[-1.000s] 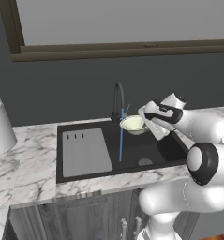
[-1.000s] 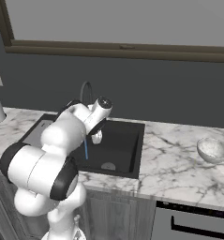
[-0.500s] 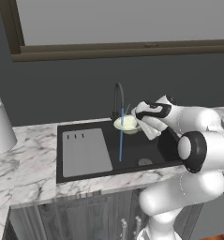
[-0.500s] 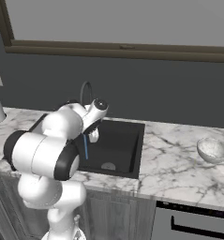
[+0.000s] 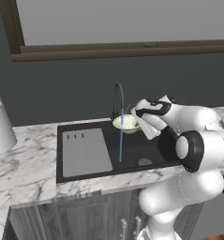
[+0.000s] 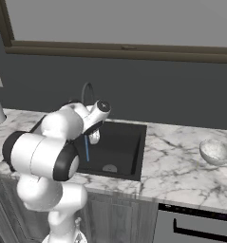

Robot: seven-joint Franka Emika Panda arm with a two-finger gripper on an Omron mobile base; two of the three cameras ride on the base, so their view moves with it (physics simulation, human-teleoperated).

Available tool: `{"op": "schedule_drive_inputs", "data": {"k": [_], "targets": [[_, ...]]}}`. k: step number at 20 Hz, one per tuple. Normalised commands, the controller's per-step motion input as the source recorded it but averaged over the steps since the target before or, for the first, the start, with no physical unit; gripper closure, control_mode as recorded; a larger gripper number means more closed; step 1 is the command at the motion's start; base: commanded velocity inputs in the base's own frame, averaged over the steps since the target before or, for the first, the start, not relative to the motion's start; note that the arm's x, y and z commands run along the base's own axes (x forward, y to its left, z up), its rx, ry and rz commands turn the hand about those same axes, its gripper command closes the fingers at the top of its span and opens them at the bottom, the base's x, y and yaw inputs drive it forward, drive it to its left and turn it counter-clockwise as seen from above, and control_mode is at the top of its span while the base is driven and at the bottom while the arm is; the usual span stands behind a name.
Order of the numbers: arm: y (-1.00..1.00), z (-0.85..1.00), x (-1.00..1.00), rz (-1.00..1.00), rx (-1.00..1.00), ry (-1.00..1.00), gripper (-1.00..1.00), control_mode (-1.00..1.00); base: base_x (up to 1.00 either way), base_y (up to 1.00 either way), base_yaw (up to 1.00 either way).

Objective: Rinse each bowl for a few seconds and place them down in the sink or on the counter.

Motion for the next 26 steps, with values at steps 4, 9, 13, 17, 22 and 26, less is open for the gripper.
{"op": "schedule_drive_inputs", "data": {"k": [4, 9, 13, 17, 22, 26], "targets": [[0.17, 0.21, -0.26, 0.02, 0.04, 0.00, 1.00, -1.00, 0.00, 0.00, 0.00], [0.36, 0.15, -0.19, 0.04, 0.00, 0.00, 1.00, -1.00, 0.00, 0.00, 0.00], [0.46, 0.07, -0.15, 0.05, -0.03, 0.01, 1.00, -1.00, 0.00, 0.00, 0.00], [0.52, 0.04, -0.15, 0.03, -0.07, 0.00, 1.00, -1.00, 0.00, 0.00, 0.00], [0.54, 0.04, -0.14, 0.01, -0.07, 0.00, 1.00, -1.00, 0.00, 0.00, 0.00], [0.57, 0.01, -0.06, 0.00, -0.05, 0.00, 1.00, -1.00, 0.00, 0.00, 0.00]]}}
